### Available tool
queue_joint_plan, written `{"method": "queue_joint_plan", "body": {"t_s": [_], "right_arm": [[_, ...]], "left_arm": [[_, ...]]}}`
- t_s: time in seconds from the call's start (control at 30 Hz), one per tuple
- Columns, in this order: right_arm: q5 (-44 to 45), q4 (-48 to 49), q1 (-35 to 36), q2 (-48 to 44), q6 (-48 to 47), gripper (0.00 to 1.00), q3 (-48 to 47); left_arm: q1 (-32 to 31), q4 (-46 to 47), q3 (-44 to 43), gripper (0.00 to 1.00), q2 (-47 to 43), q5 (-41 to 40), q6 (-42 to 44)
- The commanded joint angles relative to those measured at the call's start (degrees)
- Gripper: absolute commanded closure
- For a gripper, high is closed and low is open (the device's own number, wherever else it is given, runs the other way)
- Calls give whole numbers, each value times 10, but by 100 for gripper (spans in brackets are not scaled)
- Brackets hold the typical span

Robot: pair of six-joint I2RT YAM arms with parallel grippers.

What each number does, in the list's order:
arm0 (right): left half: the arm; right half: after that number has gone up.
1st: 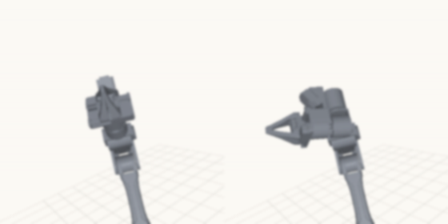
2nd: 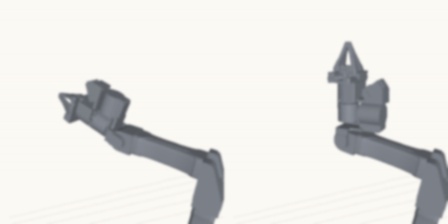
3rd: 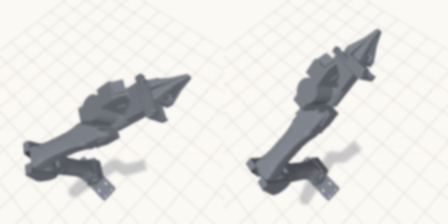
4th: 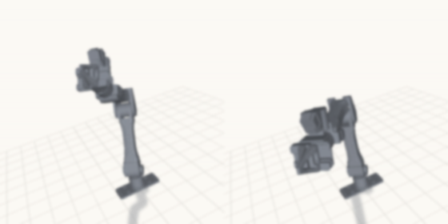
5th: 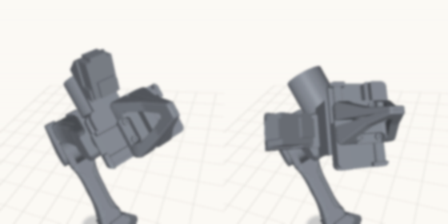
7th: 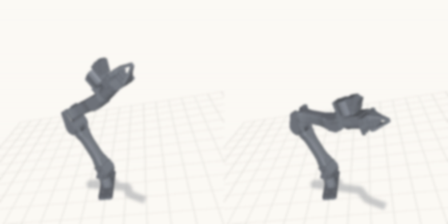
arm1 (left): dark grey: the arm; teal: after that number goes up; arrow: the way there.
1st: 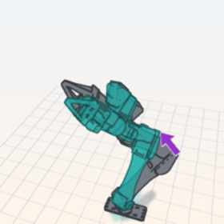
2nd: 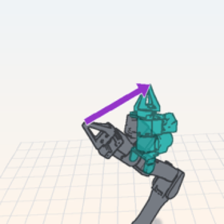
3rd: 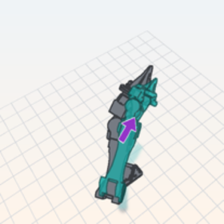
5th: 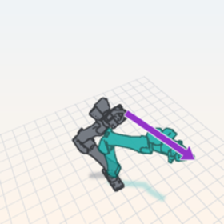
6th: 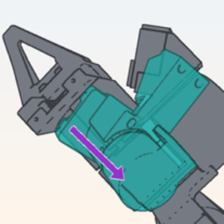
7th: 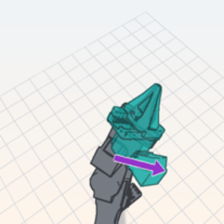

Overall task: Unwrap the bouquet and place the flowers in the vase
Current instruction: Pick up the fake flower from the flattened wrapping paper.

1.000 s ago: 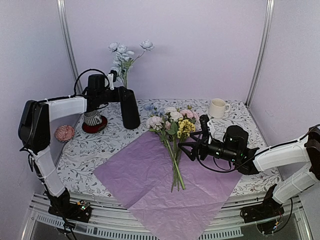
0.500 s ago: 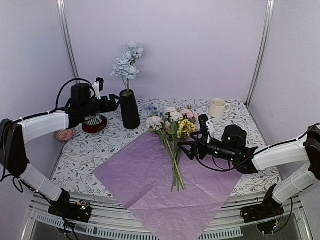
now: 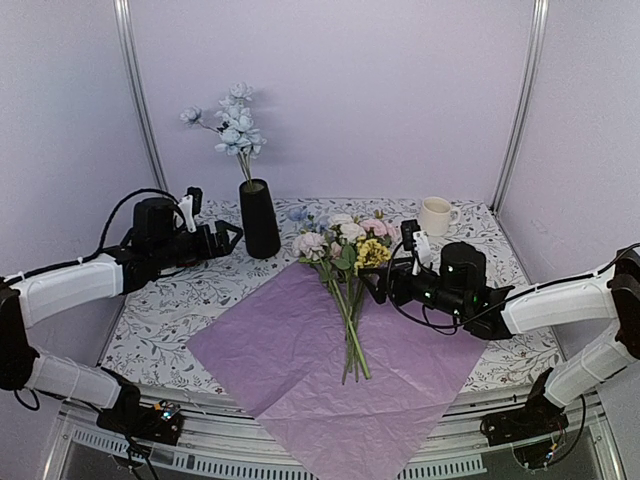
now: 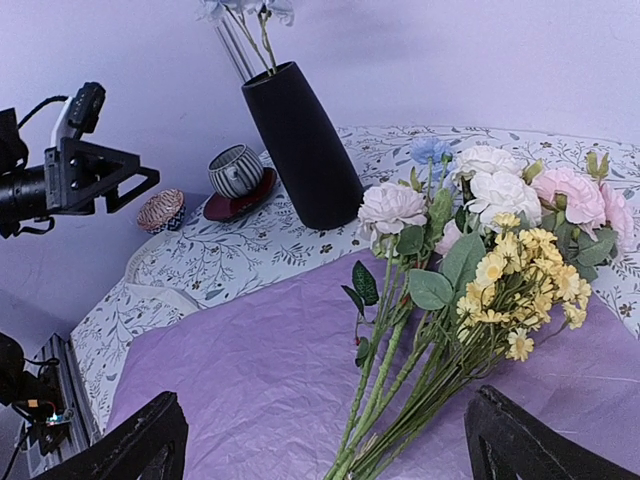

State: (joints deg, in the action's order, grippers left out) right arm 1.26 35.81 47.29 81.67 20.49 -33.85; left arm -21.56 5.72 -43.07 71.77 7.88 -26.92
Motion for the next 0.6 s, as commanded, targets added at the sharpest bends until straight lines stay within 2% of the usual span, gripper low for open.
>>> {"method": "queue_joint_plan", "body": {"t_s": [0.0,0.27,0.4,0.57], "right_arm": [[4,-23,1,18,-10,1,-24],[21,-87,1,21,20,5,-49],[7,-132,1,23,42,8,-59],[13,-196,1,21,42,33,-77]], "left_arm": [[-17,-6,38,2,-39,2,-21],[-44,-59,49,2,-35,5,-38],[-70,-88,57,2,-39,-83,-86],[-83,-83,76,2,-48,-107,-109]]}}
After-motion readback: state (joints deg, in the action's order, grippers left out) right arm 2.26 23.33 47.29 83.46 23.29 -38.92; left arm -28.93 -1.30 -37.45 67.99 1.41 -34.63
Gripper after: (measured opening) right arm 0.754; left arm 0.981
